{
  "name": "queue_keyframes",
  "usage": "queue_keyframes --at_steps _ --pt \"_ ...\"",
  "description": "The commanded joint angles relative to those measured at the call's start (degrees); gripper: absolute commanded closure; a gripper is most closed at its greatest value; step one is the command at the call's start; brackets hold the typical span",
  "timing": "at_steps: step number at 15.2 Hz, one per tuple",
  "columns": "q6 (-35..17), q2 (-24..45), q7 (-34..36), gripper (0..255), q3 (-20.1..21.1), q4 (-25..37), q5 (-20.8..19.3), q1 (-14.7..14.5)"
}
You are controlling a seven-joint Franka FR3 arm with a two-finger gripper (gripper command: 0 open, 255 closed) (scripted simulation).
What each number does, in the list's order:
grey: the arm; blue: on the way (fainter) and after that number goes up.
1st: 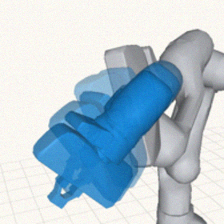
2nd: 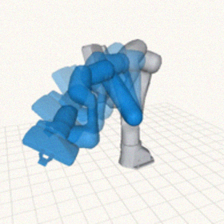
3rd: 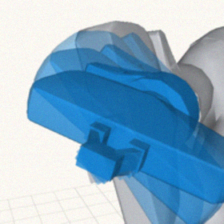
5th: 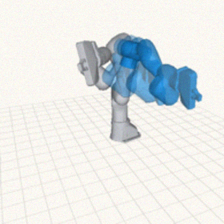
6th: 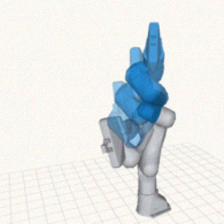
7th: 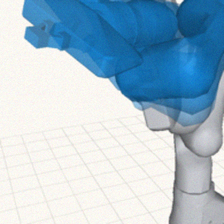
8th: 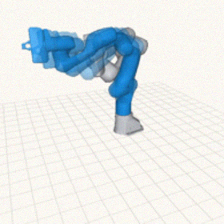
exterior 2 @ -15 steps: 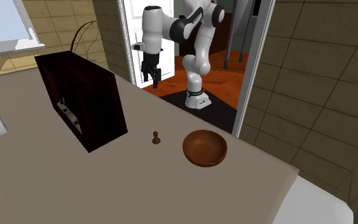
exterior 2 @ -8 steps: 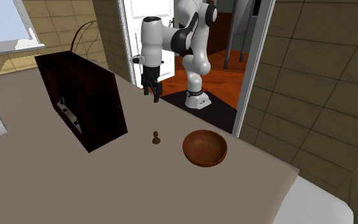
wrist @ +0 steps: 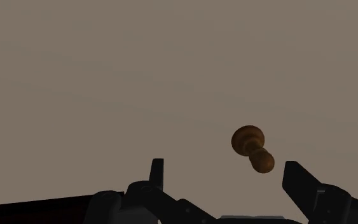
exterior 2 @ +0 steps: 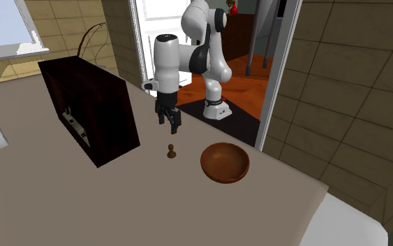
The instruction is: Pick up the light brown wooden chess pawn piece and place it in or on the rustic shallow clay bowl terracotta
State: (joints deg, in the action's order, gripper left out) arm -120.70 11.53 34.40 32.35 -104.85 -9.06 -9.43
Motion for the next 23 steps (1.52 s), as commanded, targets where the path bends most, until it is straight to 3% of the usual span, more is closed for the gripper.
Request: queue_keyframes --at_steps 1,4,12,19,20,23 --pt "0.3 4.53 2.33 0 0.1 4.15 -2.37 -1.9" --pt "1.12 10.64 4.85 0 -0.31 10.35 -5.21 -5.02" --pt "-3.26 13.5 6.0 0 -1.32 8.48 -7.08 -5.77" --pt "-3.25 13.5 5.99 0 -1.32 8.48 -7.08 -5.77" --pt "-3.25 13.5 5.99 255 -1.32 8.48 -7.08 -5.77" --pt "-3.25 13.5 5.99 255 -1.32 8.48 -7.08 -5.77"
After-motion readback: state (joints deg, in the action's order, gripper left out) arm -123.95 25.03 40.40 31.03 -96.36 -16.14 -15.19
